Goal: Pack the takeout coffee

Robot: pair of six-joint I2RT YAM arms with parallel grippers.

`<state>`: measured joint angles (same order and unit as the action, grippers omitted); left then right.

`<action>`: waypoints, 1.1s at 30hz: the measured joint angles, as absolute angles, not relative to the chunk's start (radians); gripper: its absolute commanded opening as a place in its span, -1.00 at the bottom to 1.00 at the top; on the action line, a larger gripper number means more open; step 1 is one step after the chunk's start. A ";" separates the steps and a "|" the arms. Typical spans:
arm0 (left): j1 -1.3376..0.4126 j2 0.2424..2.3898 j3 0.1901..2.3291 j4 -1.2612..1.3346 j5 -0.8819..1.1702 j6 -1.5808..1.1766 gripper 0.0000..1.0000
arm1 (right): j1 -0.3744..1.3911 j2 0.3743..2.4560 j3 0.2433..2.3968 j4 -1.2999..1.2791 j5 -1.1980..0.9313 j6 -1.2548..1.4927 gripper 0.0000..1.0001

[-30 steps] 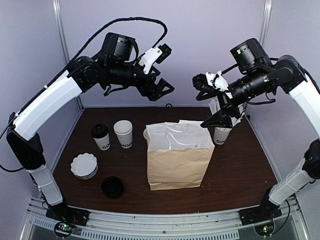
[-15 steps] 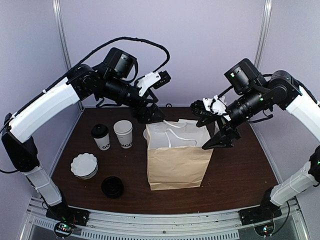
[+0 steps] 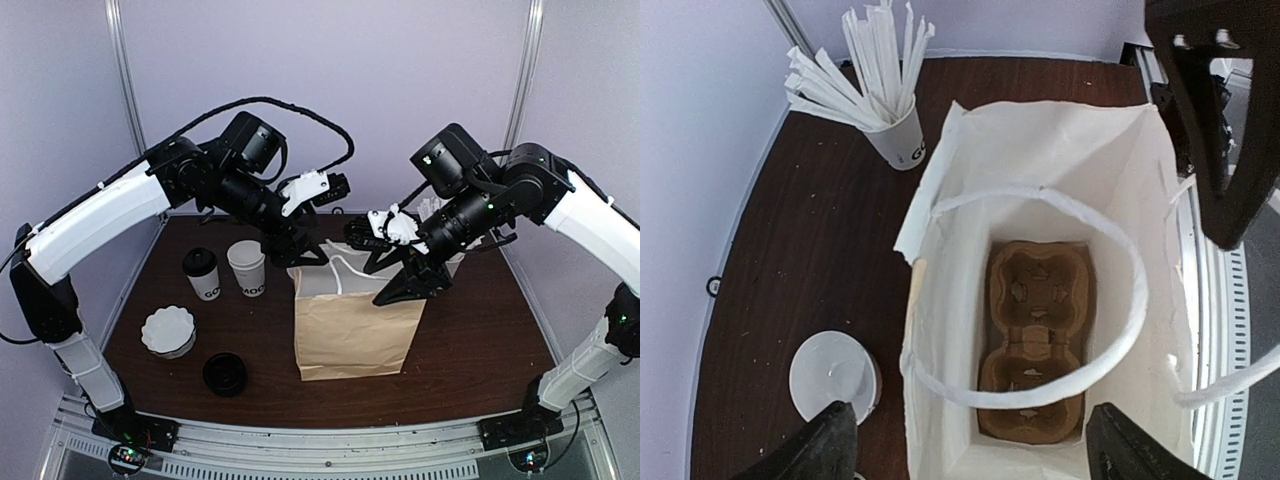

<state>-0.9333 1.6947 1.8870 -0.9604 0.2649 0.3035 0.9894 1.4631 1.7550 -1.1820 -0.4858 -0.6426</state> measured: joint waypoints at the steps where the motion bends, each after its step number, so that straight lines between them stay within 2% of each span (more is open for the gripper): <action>1: -0.938 1.695 1.888 -0.960 0.270 0.313 0.56 | 0.991 1.467 1.758 -1.180 -0.483 -0.644 -0.16; 5: -0.953 1.695 1.888 -0.953 0.273 0.340 0.25 | 0.992 1.472 1.768 -1.174 -0.463 -0.633 -0.39; 9: -0.956 1.712 1.898 -0.925 0.297 0.350 -0.31 | 0.992 1.472 1.788 -1.170 -0.445 -0.622 -0.82; 12: -0.956 1.756 1.945 -0.911 0.332 0.353 -0.77 | 0.992 1.472 1.800 -1.162 -0.431 -0.620 -1.00; 14: -0.956 1.784 1.975 -0.905 0.355 0.342 -1.00 | 0.992 1.474 1.803 -1.157 -0.420 -0.619 -1.00; 20: -0.956 1.846 2.077 -0.901 0.371 0.317 -1.00 | 0.992 1.502 1.871 -1.157 -0.382 -0.622 -1.00; 33: -0.956 1.837 2.296 -0.885 0.252 0.252 -1.00 | 0.992 1.528 2.239 -1.164 -0.335 -0.630 -1.00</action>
